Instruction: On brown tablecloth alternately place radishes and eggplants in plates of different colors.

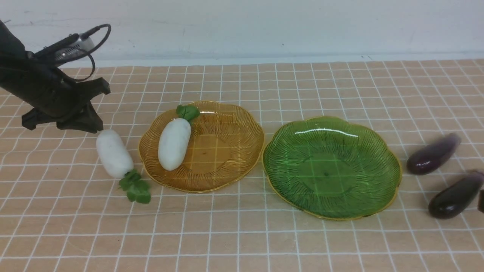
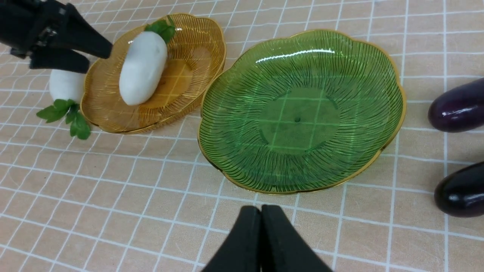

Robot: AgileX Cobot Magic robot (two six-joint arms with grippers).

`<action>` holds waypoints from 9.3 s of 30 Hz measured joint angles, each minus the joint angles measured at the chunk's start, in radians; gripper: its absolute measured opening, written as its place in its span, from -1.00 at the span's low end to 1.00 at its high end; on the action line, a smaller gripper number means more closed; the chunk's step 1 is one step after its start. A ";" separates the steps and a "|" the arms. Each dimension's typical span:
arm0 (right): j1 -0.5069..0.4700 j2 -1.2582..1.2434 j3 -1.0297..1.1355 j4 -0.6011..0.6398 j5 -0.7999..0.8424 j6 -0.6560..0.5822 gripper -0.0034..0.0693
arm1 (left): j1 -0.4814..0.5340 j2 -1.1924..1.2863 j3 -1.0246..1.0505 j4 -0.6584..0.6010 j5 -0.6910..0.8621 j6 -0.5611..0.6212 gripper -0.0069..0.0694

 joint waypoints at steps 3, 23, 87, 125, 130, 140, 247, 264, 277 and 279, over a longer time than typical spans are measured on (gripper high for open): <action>0.000 0.000 0.000 -0.002 0.000 0.000 -0.95 | 0.000 0.008 0.000 0.036 -0.002 0.000 -0.36; 0.000 0.000 0.000 -0.002 0.000 0.000 -0.95 | 0.000 0.216 -0.001 -0.020 -0.065 -0.030 0.31; -0.295 1.200 -0.529 -0.291 -0.095 0.427 0.49 | -0.386 -0.520 0.138 0.252 0.297 0.159 -0.83; 0.196 1.383 -0.930 -0.021 0.023 0.300 -0.01 | -0.386 -0.544 0.210 0.307 0.237 0.155 -0.83; 0.210 1.448 -1.022 -0.058 0.108 0.337 0.57 | -0.386 -0.544 0.210 0.307 0.240 0.155 -0.83; 0.030 1.425 -1.226 -0.555 0.316 0.472 0.55 | -0.386 -0.544 0.210 0.313 0.276 0.158 -0.83; 0.270 -0.612 0.298 -0.728 -0.702 0.424 -0.95 | -0.387 -1.714 1.008 -0.025 -0.547 0.386 -0.83; 0.270 -0.612 0.298 -0.729 -0.702 0.423 -0.95 | -0.159 -1.920 1.574 0.453 -0.600 -0.014 -0.83; 0.270 -0.612 0.298 -0.729 -0.702 0.423 -0.95 | -0.159 -1.920 1.574 0.362 -0.572 0.144 -0.83; 0.270 -0.612 0.299 -0.729 -0.702 0.423 -0.95 | -0.159 -1.920 1.574 0.362 -0.572 0.144 -0.83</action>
